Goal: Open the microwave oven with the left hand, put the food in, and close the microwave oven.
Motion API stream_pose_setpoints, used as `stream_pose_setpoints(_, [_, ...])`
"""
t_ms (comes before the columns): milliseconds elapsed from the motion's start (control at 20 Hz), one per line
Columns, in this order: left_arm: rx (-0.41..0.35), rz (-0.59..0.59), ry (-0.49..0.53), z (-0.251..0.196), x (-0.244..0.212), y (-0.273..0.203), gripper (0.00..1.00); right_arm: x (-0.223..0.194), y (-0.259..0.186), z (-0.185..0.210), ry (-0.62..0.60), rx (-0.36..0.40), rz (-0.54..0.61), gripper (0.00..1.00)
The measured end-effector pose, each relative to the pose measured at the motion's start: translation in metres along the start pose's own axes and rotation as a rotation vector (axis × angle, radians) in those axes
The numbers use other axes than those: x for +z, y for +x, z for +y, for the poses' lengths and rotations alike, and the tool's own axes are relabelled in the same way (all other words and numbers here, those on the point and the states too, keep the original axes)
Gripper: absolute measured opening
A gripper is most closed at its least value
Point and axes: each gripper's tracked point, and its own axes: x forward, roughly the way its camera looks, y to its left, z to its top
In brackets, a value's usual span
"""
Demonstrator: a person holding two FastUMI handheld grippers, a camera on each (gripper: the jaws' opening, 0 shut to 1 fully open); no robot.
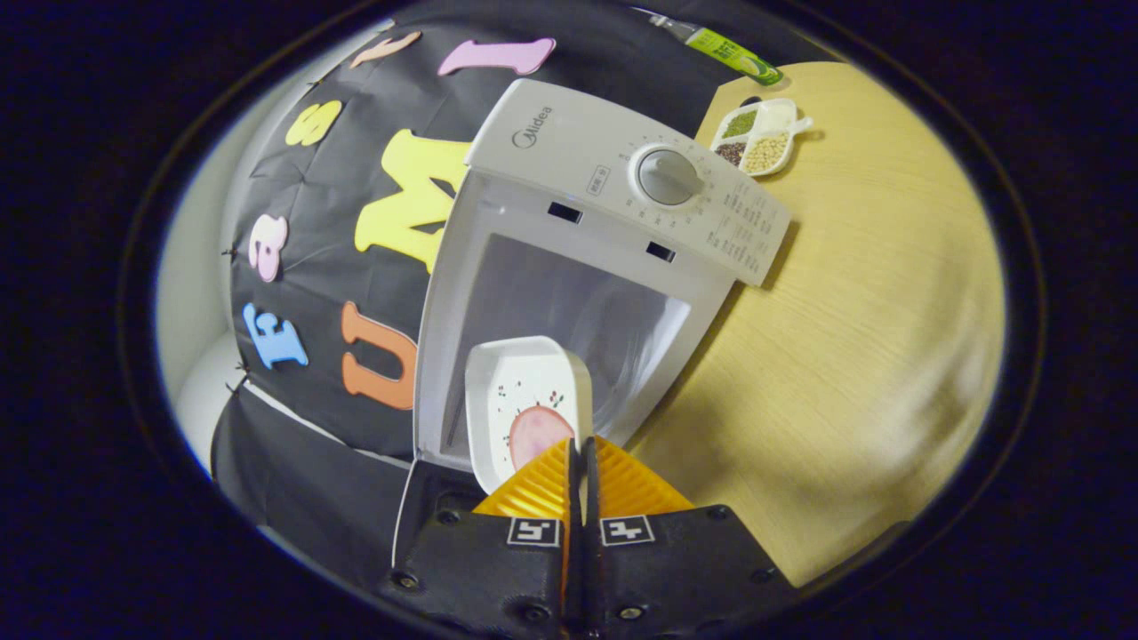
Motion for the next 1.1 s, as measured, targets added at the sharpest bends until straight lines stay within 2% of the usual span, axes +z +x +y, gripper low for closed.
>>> stream_pose_setpoints(150, [0.015,0.037,-0.056,0.009,-0.014,0.002,0.96,-0.006,0.032,-0.001,0.059,-0.024,-0.02,0.04])
stream_pose_setpoints(200, [0.018,0.043,-0.075,0.011,-0.015,0.004,0.96,-0.003,0.043,-0.002,0.068,-0.03,-0.034,0.0])
stream_pose_setpoints(250, [0.018,0.048,-0.085,0.01,-0.019,0.007,0.96,-0.001,0.053,-0.001,0.071,-0.029,-0.051,0.04])
stream_pose_setpoints(350, [0.017,0.061,-0.084,0.011,-0.022,0.015,0.96,0.006,0.068,-0.006,0.093,-0.041,-0.085,0.0])
stream_pose_setpoints(400, [0.015,0.06,-0.085,0.013,-0.021,0.017,0.96,0.012,0.074,-0.01,0.097,-0.056,-0.105,0.04])
stream_pose_setpoints(450, [0.016,0.058,-0.083,0.015,-0.02,0.02,0.96,0.016,0.081,-0.015,0.093,-0.075,-0.124,0.0])
stream_pose_setpoints(550, [0.024,0.055,-0.079,0.018,-0.019,0.025,0.96,0.023,0.092,-0.021,0.086,-0.1,-0.16,0.04])
stream_pose_setpoints(650, [0.022,0.06,-0.083,0.017,-0.02,0.029,0.96,0.025,0.103,-0.02,0.079,-0.095,-0.18,0.04])
stream_pose_setpoints(700, [0.021,0.061,-0.085,0.016,-0.02,0.031,0.96,0.025,0.107,-0.018,0.082,-0.09,-0.179,0.0])
stream_pose_setpoints(900, [0.029,0.058,-0.074,0.017,-0.018,0.028,0.96,0.027,0.11,-0.01,0.051,-0.046,-0.185,0.13])
stream_pose_setpoints(1000, [0.045,0.047,-0.062,0.02,-0.016,0.028,0.96,0.031,0.104,-0.002,0.009,0.002,-0.215,0.15])
stream_pose_setpoints(1100, [0.047,0.036,-0.056,0.019,-0.011,0.027,0.96,0.03,0.092,0.008,-0.044,0.012,-0.213,0.25])
